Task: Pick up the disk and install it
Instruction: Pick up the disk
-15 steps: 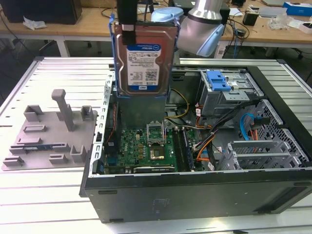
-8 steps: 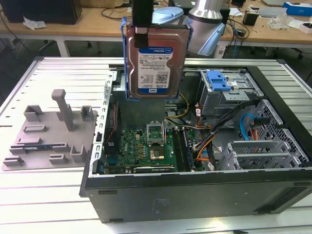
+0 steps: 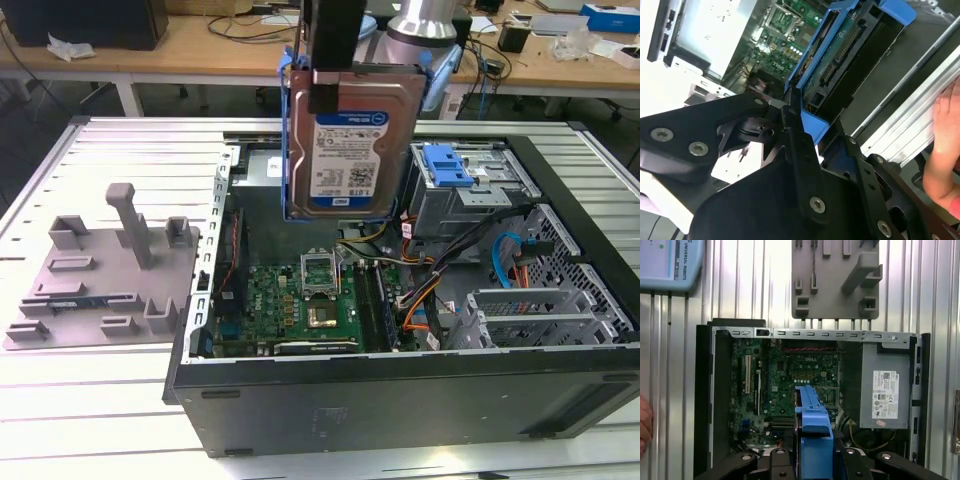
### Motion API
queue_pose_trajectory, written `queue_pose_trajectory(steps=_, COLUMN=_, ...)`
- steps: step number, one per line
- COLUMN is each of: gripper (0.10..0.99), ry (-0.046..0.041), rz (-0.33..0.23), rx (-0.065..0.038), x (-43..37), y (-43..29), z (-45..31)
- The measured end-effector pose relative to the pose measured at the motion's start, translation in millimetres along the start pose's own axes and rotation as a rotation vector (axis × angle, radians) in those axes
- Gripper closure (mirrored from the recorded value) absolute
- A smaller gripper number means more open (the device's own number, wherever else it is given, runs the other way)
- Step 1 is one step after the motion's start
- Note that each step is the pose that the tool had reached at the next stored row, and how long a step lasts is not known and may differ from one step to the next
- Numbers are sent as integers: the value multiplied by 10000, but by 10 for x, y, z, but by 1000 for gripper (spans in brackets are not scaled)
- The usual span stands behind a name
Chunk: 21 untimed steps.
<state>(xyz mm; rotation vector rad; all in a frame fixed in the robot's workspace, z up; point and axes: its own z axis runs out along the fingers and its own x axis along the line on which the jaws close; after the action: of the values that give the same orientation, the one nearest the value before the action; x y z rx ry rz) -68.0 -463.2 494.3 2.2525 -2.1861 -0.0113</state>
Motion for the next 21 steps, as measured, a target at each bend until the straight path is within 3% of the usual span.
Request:
queue_pose_trajectory(steps=7, gripper=718, ry=0, rz=0, rx=0, x=148, y=-217, z=-1)
queue_pose_trajectory(steps=9, gripper=718, ry=0, rz=-2, rx=0, x=187, y=-297, z=-2)
queue_pose_trajectory(steps=11, gripper=718, ry=1, rz=-2, rx=-1, x=252, y=-433, z=-2)
queue_pose_trajectory(steps=17, gripper=718, ry=0, rz=-1, rx=0, x=368, y=-673, z=-2)
queue_pose_trajectory(steps=21, gripper=718, ry=0, rz=0, rx=0, x=376, y=-694, z=-1)
